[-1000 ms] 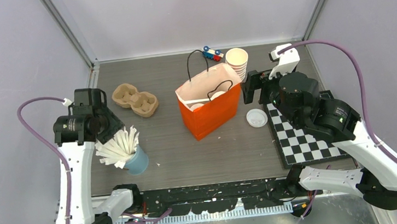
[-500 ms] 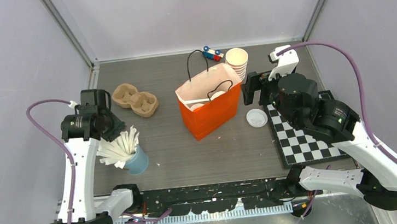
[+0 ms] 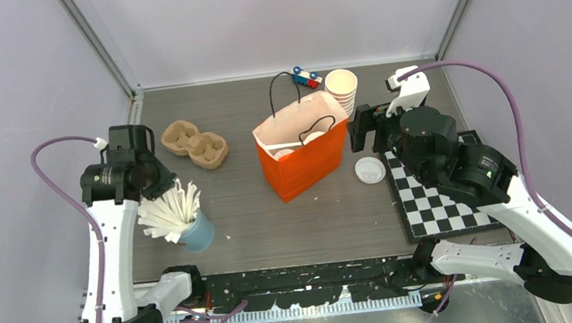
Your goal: Pack the takeout coffee
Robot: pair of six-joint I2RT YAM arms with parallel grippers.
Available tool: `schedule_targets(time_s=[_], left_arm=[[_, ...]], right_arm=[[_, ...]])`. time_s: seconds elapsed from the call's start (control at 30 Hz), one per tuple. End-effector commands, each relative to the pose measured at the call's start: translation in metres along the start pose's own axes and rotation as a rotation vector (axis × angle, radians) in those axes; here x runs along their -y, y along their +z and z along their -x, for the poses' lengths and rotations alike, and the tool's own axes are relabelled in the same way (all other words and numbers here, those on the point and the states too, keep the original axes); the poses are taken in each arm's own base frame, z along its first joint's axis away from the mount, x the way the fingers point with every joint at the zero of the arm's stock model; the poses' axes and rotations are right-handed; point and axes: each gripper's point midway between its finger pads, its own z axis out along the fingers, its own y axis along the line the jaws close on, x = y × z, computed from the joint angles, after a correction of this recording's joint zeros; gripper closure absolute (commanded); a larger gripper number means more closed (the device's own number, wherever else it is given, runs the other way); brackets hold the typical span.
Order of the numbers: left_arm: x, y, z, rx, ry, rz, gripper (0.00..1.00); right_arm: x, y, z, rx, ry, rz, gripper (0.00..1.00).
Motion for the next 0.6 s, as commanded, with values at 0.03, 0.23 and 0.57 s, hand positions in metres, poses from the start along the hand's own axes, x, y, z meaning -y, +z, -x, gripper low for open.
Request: schedule_targets(time_s=[0.03,0.23,0.57], left_arm=[[-0.001,-0.039,0.011,0.074,0.036,-0.060,1.00],[0.007,-0.083,0.023,0.126,0.079,-0.142,1.00],[0.120,-0.177,0.073,0.190,0.080,-0.684,1.00]], right_arm=[[0.000,0.000,0.010,0.039,0.027,0.001,0.09],[-0.008,0.005,0.015,0.040,0.012,0.018,0.09],[-0.010,0.002,0.041,0.117,0.032,0.029,0.10]])
